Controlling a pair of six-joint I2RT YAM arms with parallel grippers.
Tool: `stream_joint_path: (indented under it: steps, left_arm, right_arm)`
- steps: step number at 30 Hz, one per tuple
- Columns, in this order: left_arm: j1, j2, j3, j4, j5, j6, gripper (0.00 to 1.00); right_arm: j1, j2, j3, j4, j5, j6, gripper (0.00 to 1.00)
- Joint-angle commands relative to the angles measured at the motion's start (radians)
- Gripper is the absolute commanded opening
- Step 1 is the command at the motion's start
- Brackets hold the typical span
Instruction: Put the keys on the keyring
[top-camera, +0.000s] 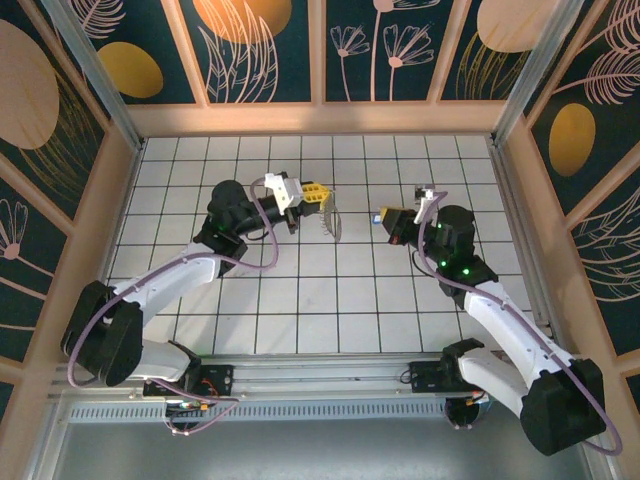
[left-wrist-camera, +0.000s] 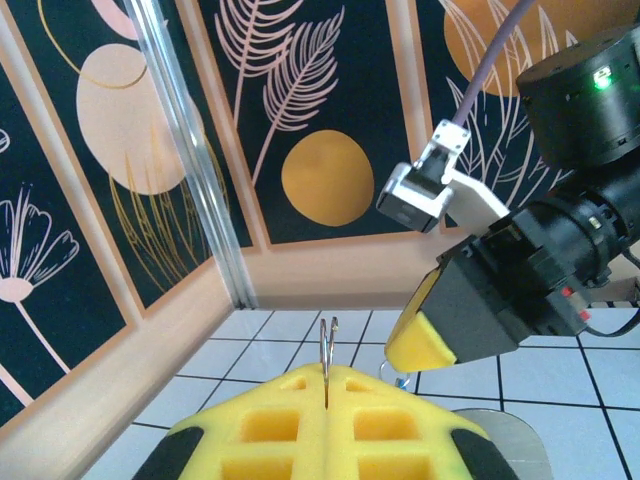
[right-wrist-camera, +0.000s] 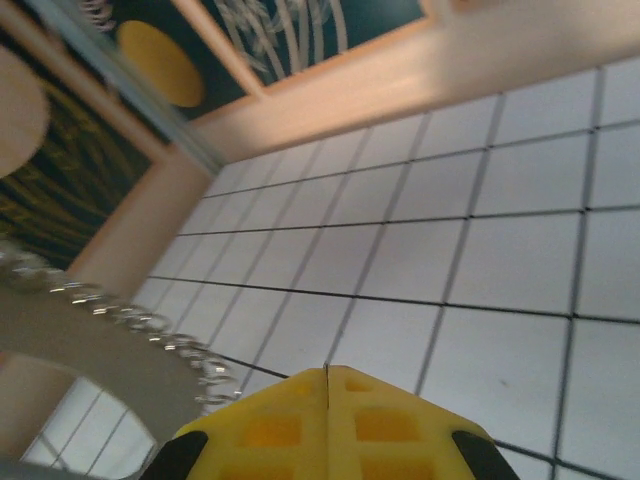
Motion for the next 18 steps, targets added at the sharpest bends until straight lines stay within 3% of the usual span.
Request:
stream_joint_path:
  steps: [1, 8, 18]
  left_arm:
    - [-0.006, 0.014, 0.048, -0.001, 0.018, 0.009, 0.00]
    - [-0.009, 0.037, 0.075, -0.024, 0.049, 0.018, 0.00]
    - [-0.021, 0.040, 0.098, -0.102, 0.053, 0.058, 0.00]
  right_arm:
    - [-0.009, -0.016, 0.049, 0.142, -0.144, -0.062, 0.00]
    - [-0.009, -0.021, 0.066, 0.216, -0.250, -0.097, 0.00]
    - [-0.008, -0.033, 0.073, 0.318, -0.297, -0.062, 0.00]
